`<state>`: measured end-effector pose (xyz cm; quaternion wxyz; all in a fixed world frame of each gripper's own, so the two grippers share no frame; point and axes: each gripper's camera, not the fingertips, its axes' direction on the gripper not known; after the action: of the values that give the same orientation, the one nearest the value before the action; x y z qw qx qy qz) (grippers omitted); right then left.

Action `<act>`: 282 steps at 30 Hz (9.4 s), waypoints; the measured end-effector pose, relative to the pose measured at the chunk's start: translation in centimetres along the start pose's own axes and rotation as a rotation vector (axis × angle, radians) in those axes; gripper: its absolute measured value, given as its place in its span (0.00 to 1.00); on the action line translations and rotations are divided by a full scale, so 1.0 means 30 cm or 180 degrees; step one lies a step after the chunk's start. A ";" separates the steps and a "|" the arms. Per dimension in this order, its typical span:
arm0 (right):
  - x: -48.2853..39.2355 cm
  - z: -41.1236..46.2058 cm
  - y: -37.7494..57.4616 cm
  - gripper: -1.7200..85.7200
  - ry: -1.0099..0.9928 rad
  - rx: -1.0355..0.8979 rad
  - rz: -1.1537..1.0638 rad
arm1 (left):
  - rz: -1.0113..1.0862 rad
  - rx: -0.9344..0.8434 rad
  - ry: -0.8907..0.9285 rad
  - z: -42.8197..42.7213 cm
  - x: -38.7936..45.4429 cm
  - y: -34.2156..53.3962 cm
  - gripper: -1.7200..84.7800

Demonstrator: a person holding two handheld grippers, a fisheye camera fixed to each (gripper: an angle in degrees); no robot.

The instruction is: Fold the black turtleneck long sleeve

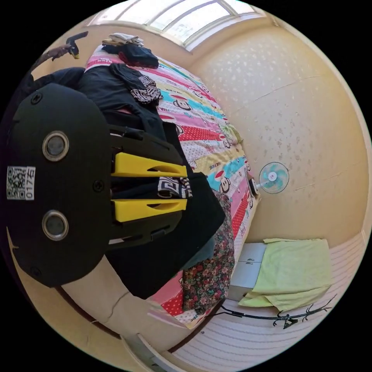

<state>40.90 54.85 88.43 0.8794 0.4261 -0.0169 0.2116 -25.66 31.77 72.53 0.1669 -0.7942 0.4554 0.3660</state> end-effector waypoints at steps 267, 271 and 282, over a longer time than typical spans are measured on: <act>-0.724 0.569 0.796 0.05 -0.0649 -0.0573 -0.1524 | -0.0049 0.0091 -0.0019 0.821 -0.606 -0.394 0.22; -0.699 0.467 0.768 0.10 -0.1034 -0.0346 -0.1537 | 0.0082 -0.0183 -0.0204 0.835 -0.577 -0.383 0.17; -0.895 0.295 0.809 0.27 -0.1928 -0.0560 -0.3319 | 0.0547 -0.0071 0.0756 0.509 -0.425 -0.269 0.07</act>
<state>8.41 51.84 106.44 0.8552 0.3452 -0.0728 -0.3798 -29.43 52.86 70.99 0.0710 -0.7919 0.5341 0.2874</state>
